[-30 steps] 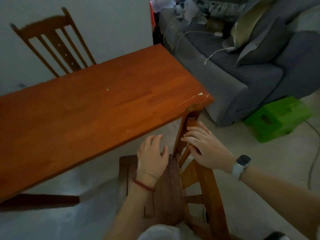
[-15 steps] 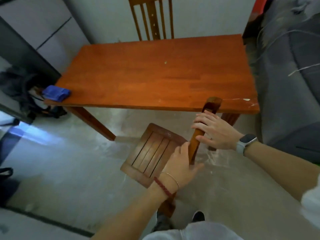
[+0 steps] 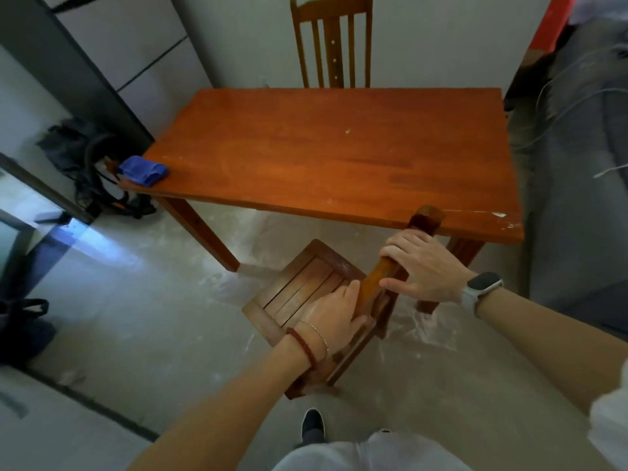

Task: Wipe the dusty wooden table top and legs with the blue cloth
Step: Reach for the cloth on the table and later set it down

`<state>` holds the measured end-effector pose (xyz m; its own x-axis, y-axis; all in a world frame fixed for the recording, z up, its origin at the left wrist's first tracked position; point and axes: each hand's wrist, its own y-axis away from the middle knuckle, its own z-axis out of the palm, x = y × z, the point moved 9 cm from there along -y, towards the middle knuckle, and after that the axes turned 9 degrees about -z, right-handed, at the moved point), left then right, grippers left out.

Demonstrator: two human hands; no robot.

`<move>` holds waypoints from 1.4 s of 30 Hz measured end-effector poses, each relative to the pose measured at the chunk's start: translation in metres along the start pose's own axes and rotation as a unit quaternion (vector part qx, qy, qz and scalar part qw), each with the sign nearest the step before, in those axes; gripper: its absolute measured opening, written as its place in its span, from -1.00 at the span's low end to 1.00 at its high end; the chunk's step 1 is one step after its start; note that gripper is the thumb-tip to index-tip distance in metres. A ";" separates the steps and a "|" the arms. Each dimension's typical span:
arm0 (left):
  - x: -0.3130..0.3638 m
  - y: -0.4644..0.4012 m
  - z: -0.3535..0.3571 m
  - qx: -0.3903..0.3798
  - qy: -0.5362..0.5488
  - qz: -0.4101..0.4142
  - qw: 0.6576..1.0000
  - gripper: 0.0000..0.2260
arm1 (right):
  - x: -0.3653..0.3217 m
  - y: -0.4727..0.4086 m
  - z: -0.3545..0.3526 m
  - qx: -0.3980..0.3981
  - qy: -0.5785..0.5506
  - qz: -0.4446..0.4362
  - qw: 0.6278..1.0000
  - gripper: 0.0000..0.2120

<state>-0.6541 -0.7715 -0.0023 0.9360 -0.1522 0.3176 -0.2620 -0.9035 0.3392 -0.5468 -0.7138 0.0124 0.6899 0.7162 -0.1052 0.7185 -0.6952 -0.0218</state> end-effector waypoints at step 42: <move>-0.291 -0.115 -0.171 0.366 -0.099 0.170 0.910 -0.70 | -0.065 -0.237 0.010 0.222 0.093 0.312 0.919 -0.48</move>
<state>-0.9367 -0.5545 0.0180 0.8726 -0.4772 0.1043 -0.3858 -0.8042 -0.4522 -0.7632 -0.5961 0.0143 0.9884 0.1382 -0.0635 0.0987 -0.9006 -0.4234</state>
